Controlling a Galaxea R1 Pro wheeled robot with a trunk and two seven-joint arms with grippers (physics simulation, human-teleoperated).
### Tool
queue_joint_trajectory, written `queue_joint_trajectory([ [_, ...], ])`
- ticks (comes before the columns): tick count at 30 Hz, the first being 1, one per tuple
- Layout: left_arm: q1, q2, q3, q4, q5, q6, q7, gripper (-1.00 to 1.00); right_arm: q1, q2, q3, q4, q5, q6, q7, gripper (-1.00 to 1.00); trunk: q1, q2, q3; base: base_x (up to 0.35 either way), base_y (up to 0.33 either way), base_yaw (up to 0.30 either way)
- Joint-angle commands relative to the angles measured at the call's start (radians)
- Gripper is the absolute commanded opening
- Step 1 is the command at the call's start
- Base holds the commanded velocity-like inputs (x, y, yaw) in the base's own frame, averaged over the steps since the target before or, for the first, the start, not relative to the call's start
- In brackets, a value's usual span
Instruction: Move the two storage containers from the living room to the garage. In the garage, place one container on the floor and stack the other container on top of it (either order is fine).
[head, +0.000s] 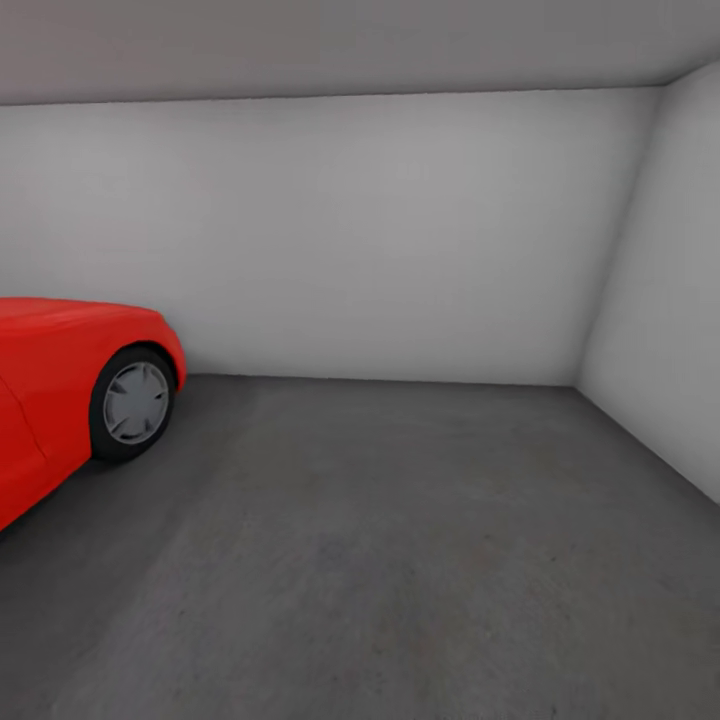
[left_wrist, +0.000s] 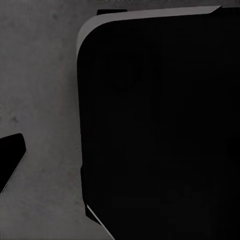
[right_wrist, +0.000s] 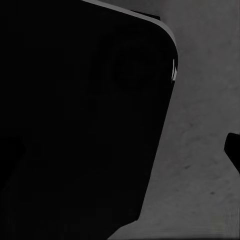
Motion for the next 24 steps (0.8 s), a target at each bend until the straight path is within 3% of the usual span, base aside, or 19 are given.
queue_joint_trajectory([
  [1, 0.0, 0.0, 0.0, 0.0, 0.0, -0.002, 0.0, 1.0, 0.0, 0.0, 0.008, 0.0, -0.011, -0.003, 0.001, 1.0, 0.0, 0.0, -0.001, 0.0, 0.0, -0.289],
  [24, 0.0, 0.0, 0.0, 0.0, 0.0, -0.002, 0.0, 1.0, 0.0, -0.001, 0.008, 0.0, -0.011, -0.003, 0.001, 1.0, 0.0, 0.0, -0.001, 0.0, 0.0, -0.289],
])
